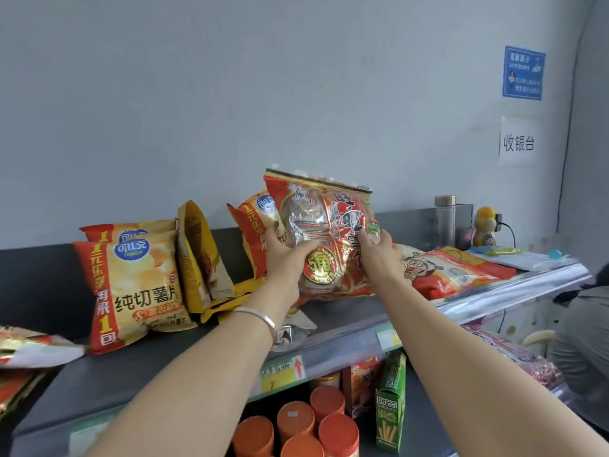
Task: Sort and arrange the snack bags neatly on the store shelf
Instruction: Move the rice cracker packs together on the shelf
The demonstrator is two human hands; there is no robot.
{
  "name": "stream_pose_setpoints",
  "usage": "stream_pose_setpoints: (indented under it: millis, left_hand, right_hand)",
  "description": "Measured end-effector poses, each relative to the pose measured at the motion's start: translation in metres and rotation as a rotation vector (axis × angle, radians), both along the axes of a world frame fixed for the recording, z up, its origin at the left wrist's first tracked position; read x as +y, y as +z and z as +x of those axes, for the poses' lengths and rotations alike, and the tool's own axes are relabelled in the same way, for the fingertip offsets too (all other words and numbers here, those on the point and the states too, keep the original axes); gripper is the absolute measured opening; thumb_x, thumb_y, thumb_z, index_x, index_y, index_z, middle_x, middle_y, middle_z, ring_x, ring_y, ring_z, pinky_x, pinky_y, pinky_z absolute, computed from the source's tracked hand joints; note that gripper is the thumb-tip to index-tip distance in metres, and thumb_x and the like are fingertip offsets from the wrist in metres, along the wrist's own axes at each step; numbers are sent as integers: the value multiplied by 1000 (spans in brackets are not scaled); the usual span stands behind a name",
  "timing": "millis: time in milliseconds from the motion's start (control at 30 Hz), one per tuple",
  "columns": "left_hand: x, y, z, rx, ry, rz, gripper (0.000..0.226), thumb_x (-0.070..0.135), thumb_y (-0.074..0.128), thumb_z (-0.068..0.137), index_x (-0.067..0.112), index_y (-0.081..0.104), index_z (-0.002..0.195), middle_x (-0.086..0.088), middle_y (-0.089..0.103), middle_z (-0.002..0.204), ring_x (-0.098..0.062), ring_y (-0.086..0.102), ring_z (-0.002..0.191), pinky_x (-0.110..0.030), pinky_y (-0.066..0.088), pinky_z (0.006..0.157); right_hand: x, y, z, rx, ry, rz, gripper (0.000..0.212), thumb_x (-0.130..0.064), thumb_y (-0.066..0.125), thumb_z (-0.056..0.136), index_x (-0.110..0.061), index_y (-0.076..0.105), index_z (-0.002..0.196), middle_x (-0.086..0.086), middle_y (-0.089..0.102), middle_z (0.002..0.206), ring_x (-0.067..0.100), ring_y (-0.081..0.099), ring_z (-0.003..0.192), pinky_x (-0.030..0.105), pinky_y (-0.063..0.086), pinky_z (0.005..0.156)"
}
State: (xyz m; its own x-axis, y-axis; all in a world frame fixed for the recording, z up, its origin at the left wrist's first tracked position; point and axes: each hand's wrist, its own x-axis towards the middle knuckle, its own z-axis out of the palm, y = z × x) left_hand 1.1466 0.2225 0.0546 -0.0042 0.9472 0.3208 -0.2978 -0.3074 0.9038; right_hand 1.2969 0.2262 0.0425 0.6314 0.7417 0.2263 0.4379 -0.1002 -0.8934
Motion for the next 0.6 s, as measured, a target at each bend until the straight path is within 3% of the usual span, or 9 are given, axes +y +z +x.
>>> stream_pose_setpoints:
  millis: [100,200,267,367,433,500,533,600]
  left_hand:
    - [-7,12,-30,61,17,67,49,6,69,82,20,49,125,-2,66,107,-15,67,87,-25,56,62]
    - [-14,20,-64,68,61,91,36,8,66,85,23,51,114,0,65,102,-13,65,84,-23,53,58]
    - [-20,24,-93,52,113,95,35,12,65,86,21,49,115,0,62,103,-13,63,85,-22,49,57]
    - [-31,24,-142,57,185,84,38,22,64,86,16,53,122,-1,63,107,-16,62,93,-25,48,64]
    - [-42,23,-176,57,224,79,36,30,62,86,17,56,119,-3,66,106,-21,64,99,-36,52,81]
    - [-56,23,-211,54,269,82,36,36,60,87,19,57,118,-6,68,108,-24,66,99,-43,53,88]
    - [-63,23,-229,44,296,88,35,37,59,89,18,57,118,-7,68,107,-23,67,96,-40,54,84]
    - [-79,23,-267,36,357,114,34,36,57,91,14,58,117,-7,69,102,-21,69,89,-32,55,73]
  right_hand:
    - [1,4,-19,106,55,48,87,-80,25,77,-31,22,150,12,36,151,40,37,134,59,27,109]
    - [-4,13,-42,180,113,80,100,-86,22,73,-23,22,150,14,40,148,40,39,133,57,29,109]
    - [-3,18,-57,254,175,100,107,-86,35,73,-13,23,150,15,42,146,38,42,132,52,34,108]
    - [-5,22,-87,349,296,112,109,-80,58,65,-6,37,143,9,57,121,31,57,108,39,47,88]
    - [-8,22,-117,464,393,131,100,-72,71,60,-6,47,132,9,63,107,29,62,94,40,52,86]
    - [-16,23,-151,517,501,139,67,-60,74,70,-7,56,107,8,63,86,26,63,75,38,54,77]
    - [-21,25,-169,523,572,140,64,-60,74,70,-9,56,105,7,63,82,24,62,72,37,54,74]
    - [-28,29,-206,485,683,106,85,-70,78,55,-13,56,114,7,66,89,25,64,76,38,55,75]
